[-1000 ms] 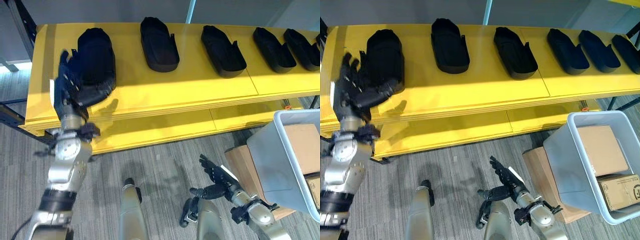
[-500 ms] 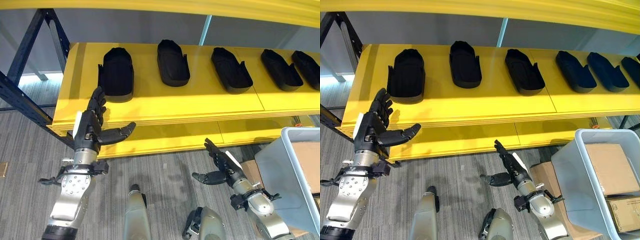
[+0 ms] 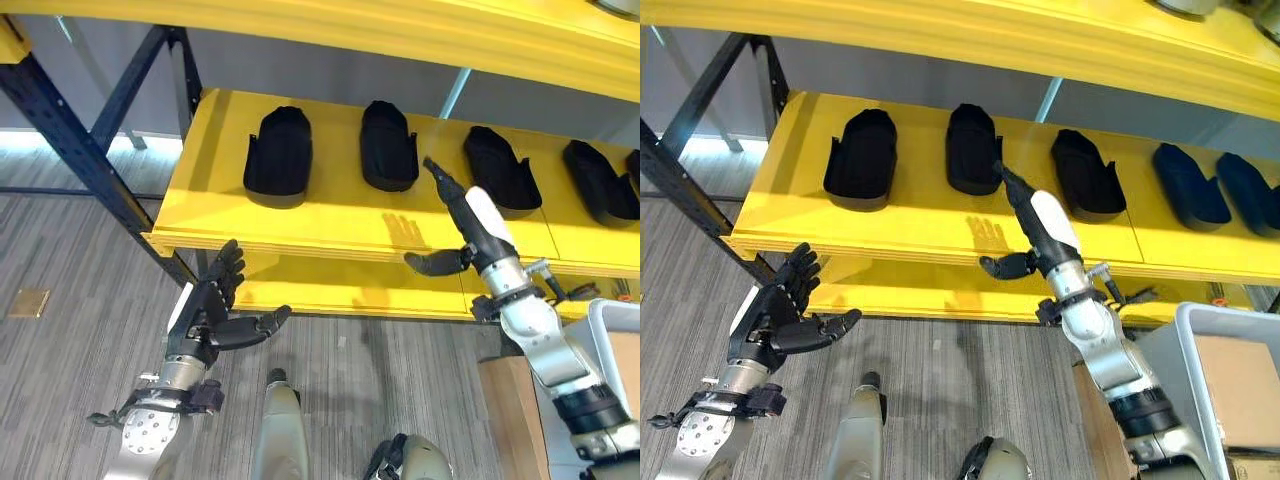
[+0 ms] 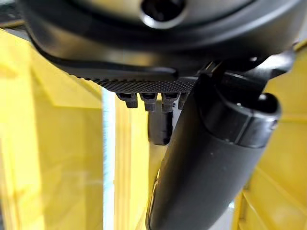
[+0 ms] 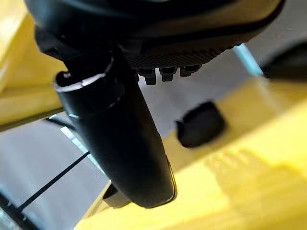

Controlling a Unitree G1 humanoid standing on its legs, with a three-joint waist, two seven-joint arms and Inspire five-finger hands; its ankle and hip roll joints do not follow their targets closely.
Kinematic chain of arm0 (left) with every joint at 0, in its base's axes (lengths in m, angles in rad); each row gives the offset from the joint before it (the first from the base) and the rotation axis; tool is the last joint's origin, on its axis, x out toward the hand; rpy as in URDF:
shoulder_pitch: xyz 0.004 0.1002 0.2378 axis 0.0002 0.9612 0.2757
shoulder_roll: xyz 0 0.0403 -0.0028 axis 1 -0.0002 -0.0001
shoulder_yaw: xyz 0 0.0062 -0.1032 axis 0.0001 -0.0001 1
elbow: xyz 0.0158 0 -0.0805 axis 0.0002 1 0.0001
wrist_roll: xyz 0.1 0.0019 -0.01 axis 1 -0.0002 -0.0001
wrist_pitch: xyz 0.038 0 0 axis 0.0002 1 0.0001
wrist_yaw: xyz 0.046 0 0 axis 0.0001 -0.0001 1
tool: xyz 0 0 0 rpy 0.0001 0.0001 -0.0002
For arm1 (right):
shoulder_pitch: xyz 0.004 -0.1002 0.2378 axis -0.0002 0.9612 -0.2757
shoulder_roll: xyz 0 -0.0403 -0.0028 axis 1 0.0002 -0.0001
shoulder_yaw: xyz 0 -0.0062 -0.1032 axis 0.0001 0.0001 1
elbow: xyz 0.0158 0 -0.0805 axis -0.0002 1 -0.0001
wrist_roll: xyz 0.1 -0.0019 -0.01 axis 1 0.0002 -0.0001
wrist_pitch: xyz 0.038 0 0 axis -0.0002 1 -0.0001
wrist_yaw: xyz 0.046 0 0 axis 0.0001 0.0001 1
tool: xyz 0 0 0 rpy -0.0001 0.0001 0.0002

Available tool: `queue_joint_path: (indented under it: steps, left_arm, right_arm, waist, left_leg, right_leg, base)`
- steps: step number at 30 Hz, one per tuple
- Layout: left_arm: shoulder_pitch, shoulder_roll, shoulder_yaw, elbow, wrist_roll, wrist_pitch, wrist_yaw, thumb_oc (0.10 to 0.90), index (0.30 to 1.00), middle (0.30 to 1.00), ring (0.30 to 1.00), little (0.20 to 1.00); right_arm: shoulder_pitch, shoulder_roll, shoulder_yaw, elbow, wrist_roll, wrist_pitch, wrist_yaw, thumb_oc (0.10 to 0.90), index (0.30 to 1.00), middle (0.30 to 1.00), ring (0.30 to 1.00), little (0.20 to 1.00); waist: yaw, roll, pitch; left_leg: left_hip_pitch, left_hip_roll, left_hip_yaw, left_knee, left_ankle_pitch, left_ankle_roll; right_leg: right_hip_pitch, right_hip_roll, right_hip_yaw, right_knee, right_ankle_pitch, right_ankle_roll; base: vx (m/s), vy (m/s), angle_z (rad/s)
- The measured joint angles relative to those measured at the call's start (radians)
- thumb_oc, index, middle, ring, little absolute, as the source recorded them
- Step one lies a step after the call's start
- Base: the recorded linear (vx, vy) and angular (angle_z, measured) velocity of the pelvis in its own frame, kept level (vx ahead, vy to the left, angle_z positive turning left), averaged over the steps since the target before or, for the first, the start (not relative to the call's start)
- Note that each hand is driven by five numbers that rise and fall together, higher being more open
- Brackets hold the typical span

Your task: Move parts from the plastic box to the shelf.

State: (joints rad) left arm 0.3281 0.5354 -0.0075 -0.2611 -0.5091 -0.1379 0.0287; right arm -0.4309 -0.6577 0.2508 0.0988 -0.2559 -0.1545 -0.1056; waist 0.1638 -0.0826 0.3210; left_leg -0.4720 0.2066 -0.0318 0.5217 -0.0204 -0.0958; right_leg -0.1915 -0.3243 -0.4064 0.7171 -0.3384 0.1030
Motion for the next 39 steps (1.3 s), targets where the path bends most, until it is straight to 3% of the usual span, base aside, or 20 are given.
queue_joint_path:
  steps: [3,9,18,25,39]
  left_arm:
    - [0.020,0.001,-0.002,0.002,-0.038,0.000,-0.019,0.900,1.000,1.000,1.000,1.000]
    - [0.059,0.008,-0.001,0.001,-0.049,0.000,-0.036,0.900,1.000,1.000,1.000,1.000]
    - [0.089,0.034,-0.012,0.000,-0.077,0.001,-0.039,0.900,1.000,1.000,1.000,1.000]
    - [0.096,0.040,-0.025,-0.001,-0.114,0.001,-0.038,0.900,1.000,1.000,1.000,1.000]
    - [0.083,0.049,-0.029,-0.004,-0.115,0.003,-0.036,0.900,1.000,1.000,1.000,1.000]
  right_arm:
    - [-0.075,-0.097,0.094,0.041,-0.052,0.009,0.002,0.900,1.000,1.000,1.000,1.000]
    - [-0.210,-0.134,0.192,0.146,-0.098,0.001,0.009,0.900,1.000,1.000,1.000,1.000]
    - [-0.486,-0.125,0.408,0.483,-0.097,0.009,0.014,0.900,1.000,1.000,1.000,1.000]
    - [-0.599,-0.120,0.457,0.606,-0.094,0.012,0.011,0.900,1.000,1.000,1.000,1.000]
    - [-0.750,-0.062,0.511,0.782,-0.072,0.050,0.008,0.900,1.000,1.000,1.000,1.000]
  waist:
    - [0.039,-0.001,0.000]
    - [0.064,-0.002,0.000]
    - [0.084,0.000,0.003]
    - [0.085,0.021,0.040]
    - [0.086,0.032,0.060]
  left_leg:
    - [-0.003,-0.003,-0.002,-0.001,0.002,0.001]
    - [-0.015,-0.009,-0.013,-0.002,0.006,0.003]
    - [-0.053,-0.016,-0.023,0.003,0.014,0.002]
    - [-0.070,-0.017,-0.024,0.021,0.012,0.002]
    - [-0.103,-0.019,-0.024,0.034,0.014,0.005]
  right_leg:
    - [0.006,-0.001,-0.006,-0.006,-0.001,-0.003]
    - [0.004,-0.001,-0.016,-0.007,-0.001,-0.003]
    - [-0.035,-0.003,-0.017,0.001,-0.001,-0.004]
    - [-0.044,-0.004,-0.015,0.006,0.003,0.000]
    - [-0.077,-0.009,-0.012,0.019,0.003,0.000]
  base:
    - [-0.02,0.003,0.07]
    - [-0.02,0.001,0.04]
    - [-0.04,0.003,0.02]
    - [-0.02,0.006,0.00]
    - [0.00,0.000,0.00]
